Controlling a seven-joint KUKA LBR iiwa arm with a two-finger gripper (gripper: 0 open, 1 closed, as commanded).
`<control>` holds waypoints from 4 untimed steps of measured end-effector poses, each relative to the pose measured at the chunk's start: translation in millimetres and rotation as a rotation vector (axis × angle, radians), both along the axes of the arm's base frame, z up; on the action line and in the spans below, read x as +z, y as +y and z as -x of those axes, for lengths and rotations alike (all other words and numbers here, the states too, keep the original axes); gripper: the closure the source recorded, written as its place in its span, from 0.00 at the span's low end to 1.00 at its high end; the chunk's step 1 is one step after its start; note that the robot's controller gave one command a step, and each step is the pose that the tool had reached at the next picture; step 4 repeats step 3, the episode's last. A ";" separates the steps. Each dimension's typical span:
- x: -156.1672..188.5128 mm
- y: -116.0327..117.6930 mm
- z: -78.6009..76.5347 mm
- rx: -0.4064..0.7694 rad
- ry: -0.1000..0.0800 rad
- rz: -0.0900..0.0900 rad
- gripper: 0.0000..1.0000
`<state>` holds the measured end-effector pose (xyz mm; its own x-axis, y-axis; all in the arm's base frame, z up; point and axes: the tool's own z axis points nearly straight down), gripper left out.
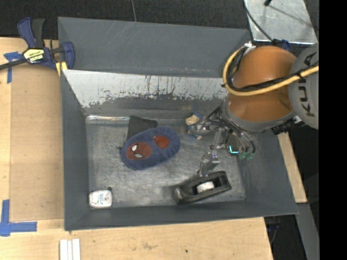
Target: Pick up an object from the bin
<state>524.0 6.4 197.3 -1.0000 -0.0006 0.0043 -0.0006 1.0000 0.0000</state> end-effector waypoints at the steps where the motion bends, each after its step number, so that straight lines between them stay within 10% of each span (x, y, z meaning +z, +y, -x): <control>1: -89.6 88.6 -59.4 0.447 -0.007 -0.003 0.00; 2: -86.5 87.2 -60.9 0.442 -0.011 -0.002 1.00; 3: 65.9 24.4 -73.8 0.721 -0.016 0.002 1.00; 4: 65.9 24.4 -73.8 0.721 -0.016 0.002 1.00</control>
Offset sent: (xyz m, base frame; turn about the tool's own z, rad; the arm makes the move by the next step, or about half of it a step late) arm 0.0592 0.0868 -0.0884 -0.4448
